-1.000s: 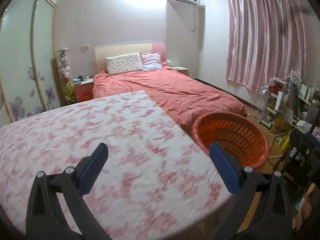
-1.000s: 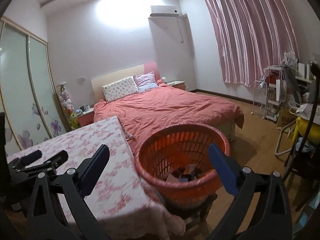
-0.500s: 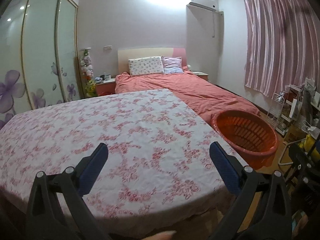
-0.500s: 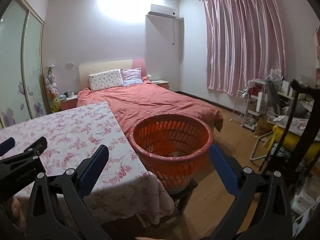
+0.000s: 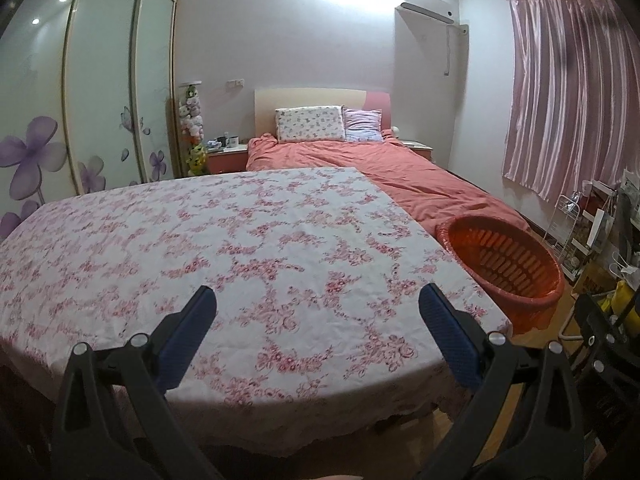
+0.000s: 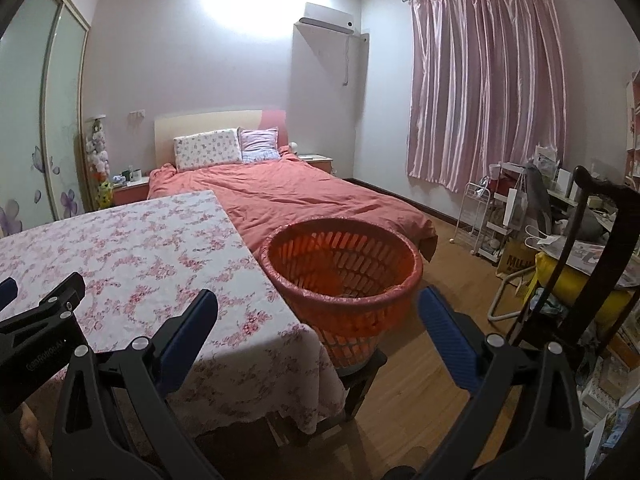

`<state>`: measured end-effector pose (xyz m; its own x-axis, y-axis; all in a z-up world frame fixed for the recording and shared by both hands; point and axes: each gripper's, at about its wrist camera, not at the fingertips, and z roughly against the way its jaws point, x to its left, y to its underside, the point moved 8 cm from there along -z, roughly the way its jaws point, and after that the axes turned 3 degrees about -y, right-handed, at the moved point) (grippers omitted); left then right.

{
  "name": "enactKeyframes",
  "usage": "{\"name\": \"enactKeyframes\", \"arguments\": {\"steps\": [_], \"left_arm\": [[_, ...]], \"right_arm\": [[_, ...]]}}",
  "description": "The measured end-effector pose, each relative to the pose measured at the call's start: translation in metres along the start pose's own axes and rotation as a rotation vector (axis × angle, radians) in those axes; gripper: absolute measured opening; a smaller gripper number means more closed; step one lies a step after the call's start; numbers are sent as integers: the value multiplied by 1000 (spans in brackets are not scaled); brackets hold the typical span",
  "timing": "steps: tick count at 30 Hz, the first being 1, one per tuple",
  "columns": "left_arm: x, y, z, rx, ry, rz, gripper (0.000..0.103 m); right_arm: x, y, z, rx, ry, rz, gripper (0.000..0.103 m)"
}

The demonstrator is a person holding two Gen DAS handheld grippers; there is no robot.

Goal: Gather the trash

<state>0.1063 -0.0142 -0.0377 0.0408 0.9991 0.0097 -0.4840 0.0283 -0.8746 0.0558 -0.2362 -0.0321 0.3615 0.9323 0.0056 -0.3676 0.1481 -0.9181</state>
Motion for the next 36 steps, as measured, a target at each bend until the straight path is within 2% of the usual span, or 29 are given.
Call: {"name": "enactKeyframes", "arguments": {"steps": [11, 21, 36], "left_arm": [[6, 12, -2, 38, -21, 8, 99], [4, 16, -3, 52, -32, 10, 99], [4, 21, -6, 73, -47, 0, 99]], "right_arm": [[4, 11, -2, 63, 11, -9, 99], [-3, 13, -5, 72, 64, -9, 99], [-7, 16, -8, 91, 62, -23, 99]]}}
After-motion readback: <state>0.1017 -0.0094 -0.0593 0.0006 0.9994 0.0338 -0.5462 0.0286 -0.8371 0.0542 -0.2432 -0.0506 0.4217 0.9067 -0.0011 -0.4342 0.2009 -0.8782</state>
